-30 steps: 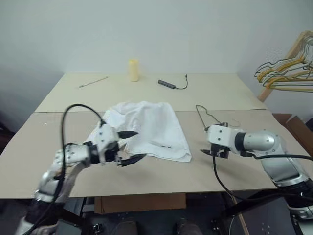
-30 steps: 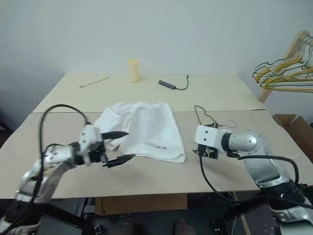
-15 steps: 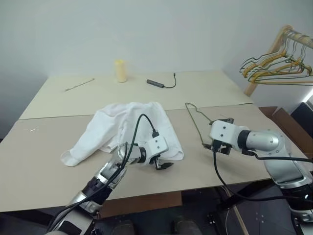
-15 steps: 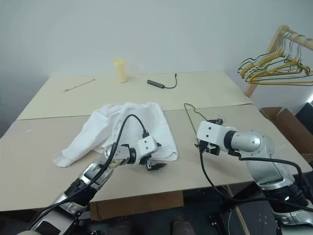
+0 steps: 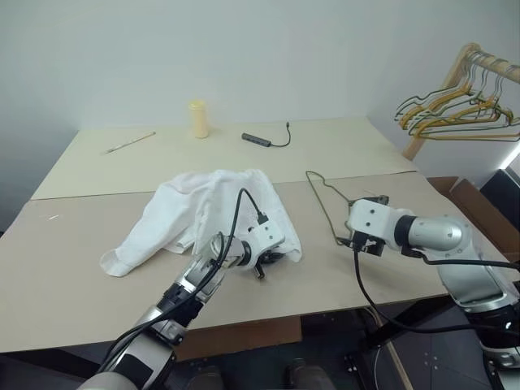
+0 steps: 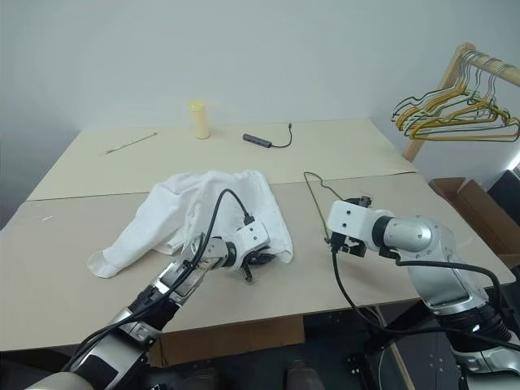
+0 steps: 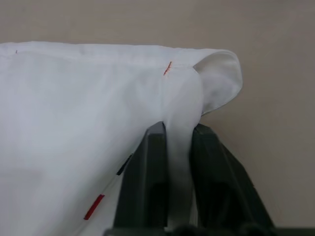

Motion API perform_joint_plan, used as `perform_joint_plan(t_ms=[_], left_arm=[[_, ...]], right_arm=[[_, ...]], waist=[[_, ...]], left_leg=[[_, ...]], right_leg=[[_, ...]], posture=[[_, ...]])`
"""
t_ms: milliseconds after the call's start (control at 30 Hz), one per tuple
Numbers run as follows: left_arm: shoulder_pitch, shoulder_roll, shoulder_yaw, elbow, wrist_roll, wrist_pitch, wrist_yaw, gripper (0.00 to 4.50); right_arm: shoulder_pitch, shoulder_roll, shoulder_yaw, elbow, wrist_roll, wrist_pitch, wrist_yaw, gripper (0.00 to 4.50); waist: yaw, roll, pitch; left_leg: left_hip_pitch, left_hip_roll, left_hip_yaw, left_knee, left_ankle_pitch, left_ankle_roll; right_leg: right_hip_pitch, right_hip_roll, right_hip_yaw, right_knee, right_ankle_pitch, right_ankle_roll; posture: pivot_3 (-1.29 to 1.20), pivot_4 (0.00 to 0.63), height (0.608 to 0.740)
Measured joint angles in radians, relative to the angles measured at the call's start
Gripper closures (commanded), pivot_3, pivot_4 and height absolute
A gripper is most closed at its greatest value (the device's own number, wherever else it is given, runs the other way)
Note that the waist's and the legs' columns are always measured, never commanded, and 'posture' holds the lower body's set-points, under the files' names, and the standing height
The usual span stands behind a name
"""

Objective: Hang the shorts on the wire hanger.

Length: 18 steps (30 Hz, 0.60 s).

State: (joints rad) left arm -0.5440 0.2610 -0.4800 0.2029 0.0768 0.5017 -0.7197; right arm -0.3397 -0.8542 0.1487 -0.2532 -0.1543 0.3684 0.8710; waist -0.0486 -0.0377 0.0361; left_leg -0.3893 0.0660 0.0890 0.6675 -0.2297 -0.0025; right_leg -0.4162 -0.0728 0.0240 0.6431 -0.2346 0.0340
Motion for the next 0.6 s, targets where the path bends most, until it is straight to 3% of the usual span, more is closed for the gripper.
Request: perform_joint_plan(t_ms=[100, 267, 367, 533, 600], left_arm=[[0.009, 0.022, -0.002, -0.021, 0.000, -0.008, -0.021, 4.47], [0.095, 0.165, -0.005, -0.195, 0.000, -0.018, -0.112, 4.47], [0.200, 0.268, 0.057, -0.365, -0.043, 0.037, -0.147, 4.47], [0.421, 0.545, 0.341, -0.632, -0.244, 0.054, -0.326, 4.47], [0.520, 0.624, 0.458, -0.660, -0.282, 0.019, -0.378, 4.47]], right_arm=[[-0.002, 0.001, 0.002, 0.003, -0.002, 0.000, 0.000, 0.00], [-0.007, 0.003, 0.007, 0.012, -0.017, 0.005, 0.000, 0.00], [-0.013, 0.008, 0.020, 0.016, -0.020, 0.005, 0.001, 0.00], [-0.049, 0.049, 0.082, 0.046, -0.044, -0.022, 0.000, 0.00], [-0.070, 0.079, 0.122, 0.076, -0.066, -0.056, -0.007, 0.00]], waist=[[-0.002, 0.000, 0.000], [-0.012, 0.001, 0.000], [-0.019, 0.001, 0.000], [-0.021, 0.001, 0.000], [-0.016, 0.002, 0.001]], left_leg=[[0.000, 0.000, 0.000, 0.000, 0.000, 0.000], [-0.001, 0.001, 0.000, -0.001, 0.000, 0.000], [-0.003, 0.001, 0.000, -0.001, 0.000, 0.000], [0.000, 0.003, 0.001, -0.002, 0.000, 0.000], [0.000, 0.002, 0.001, -0.002, 0.000, 0.000]], right_leg=[[-0.001, 0.000, 0.000, 0.000, 0.000, 0.000], [-0.002, 0.001, 0.001, 0.001, 0.001, -0.003], [-0.005, 0.001, 0.002, 0.001, 0.001, -0.003], [-0.005, 0.002, 0.002, 0.003, -0.002, -0.002], [-0.005, 0.001, 0.001, 0.003, -0.004, -0.006]], posture=[[-0.04, 0.000, 0.740], [-0.02, 0.000, 0.740], [0.00, 0.000, 0.740], [0.04, 0.000, 0.740], [0.05, 0.000, 0.740]])
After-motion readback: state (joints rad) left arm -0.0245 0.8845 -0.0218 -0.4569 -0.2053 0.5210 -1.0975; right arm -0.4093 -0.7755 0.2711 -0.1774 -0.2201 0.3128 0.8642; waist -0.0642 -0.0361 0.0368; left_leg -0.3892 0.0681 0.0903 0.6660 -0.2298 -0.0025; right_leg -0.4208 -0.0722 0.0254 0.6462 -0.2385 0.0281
